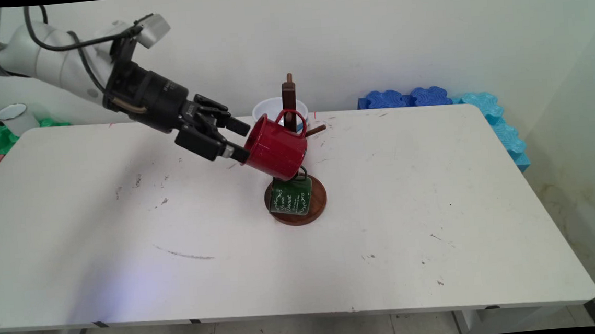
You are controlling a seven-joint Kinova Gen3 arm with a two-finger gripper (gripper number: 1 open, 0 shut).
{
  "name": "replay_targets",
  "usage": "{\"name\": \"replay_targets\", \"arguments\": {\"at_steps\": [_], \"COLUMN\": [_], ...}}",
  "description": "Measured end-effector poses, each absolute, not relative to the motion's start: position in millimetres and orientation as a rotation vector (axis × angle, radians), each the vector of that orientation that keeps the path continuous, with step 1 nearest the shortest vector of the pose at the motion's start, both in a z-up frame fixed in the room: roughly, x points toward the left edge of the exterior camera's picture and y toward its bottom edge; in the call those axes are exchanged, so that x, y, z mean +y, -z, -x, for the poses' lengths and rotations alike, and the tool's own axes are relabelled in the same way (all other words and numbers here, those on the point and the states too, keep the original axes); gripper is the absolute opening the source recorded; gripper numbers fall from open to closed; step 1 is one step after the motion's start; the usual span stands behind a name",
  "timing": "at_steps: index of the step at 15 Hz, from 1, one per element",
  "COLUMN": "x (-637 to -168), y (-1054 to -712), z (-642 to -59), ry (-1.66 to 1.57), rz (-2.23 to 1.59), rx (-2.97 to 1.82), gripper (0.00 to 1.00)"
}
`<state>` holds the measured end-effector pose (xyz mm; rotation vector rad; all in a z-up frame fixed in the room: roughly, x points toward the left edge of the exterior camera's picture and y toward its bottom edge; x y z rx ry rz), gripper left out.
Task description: Pick up the red mug from the rack, then place the picked object on the table
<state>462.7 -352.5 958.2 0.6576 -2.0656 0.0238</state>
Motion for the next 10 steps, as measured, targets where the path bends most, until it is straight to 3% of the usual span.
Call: {"name": "replay_targets", "arguments": {"at_steps": [2,3,10], "x": [-355,-356,-365], "y": [-956,-955,-951], "z": [-459,-458,-451], "ry": [-0.025,-0.026,-0.037], "rz": [-0.657,-0.657,-0.657], "rx": [-2.067,-2.067,-2.063], "gripper": [1.00,0.00,0.00]}}
